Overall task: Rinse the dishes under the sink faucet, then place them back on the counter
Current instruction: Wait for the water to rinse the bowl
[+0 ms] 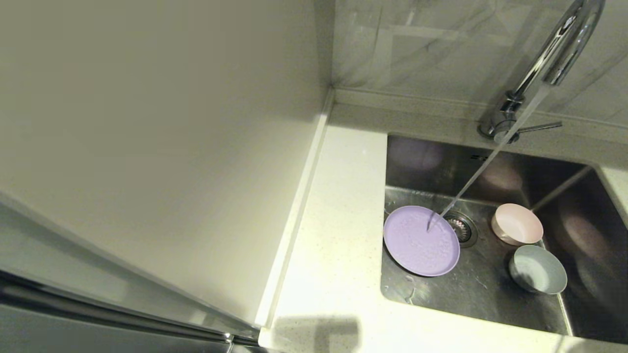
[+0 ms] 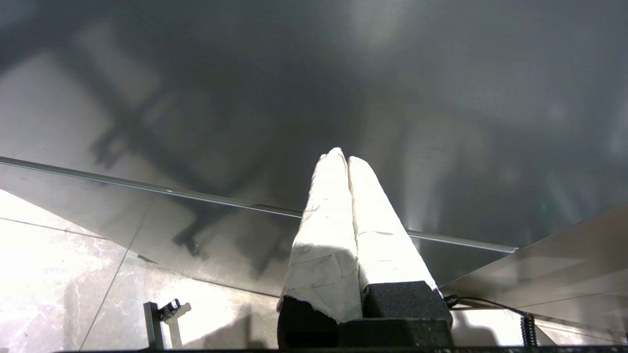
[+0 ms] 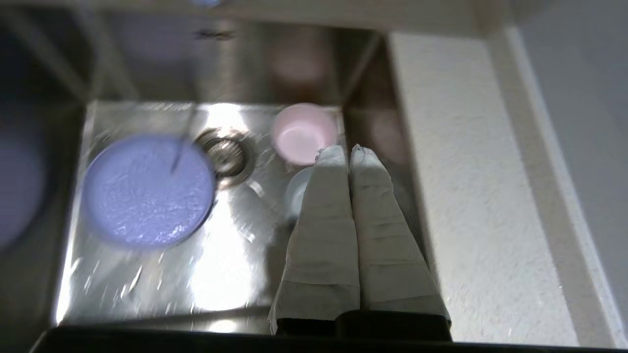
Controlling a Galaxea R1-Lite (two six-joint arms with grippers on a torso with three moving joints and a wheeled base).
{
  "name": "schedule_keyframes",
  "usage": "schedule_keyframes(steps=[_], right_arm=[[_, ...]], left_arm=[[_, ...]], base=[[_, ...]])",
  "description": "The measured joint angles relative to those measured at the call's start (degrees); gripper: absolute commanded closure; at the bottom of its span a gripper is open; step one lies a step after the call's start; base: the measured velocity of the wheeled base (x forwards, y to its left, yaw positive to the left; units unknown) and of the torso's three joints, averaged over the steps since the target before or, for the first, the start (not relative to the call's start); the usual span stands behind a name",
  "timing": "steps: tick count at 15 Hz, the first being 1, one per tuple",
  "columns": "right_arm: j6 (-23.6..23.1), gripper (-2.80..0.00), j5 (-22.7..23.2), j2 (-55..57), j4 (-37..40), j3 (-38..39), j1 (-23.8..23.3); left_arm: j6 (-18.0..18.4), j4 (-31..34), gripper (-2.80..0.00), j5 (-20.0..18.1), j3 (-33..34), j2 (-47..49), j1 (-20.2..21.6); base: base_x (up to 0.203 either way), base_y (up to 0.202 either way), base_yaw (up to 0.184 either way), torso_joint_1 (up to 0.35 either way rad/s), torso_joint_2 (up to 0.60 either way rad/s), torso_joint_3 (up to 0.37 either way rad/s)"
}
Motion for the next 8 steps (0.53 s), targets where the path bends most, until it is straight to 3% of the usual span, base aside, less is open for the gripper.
schedule_keyframes(steps=[4,8], right_arm=[[-2.2,0.00,-0.2,-17.1,6.5,8.4,9.4],[-1.0,0.00,0.3,-31.0,18.5,12.6,12.8]], left_arm=[[0.0,0.0,0.00,0.0,0.0,0.0,0.0],[0.0,0.0,0.00,0.0,0.0,0.0,0.0]], base=[[0.000,0.000,0.000,0.000,0.00,0.000],[0.000,0.000,0.000,0.000,0.00,0.000]])
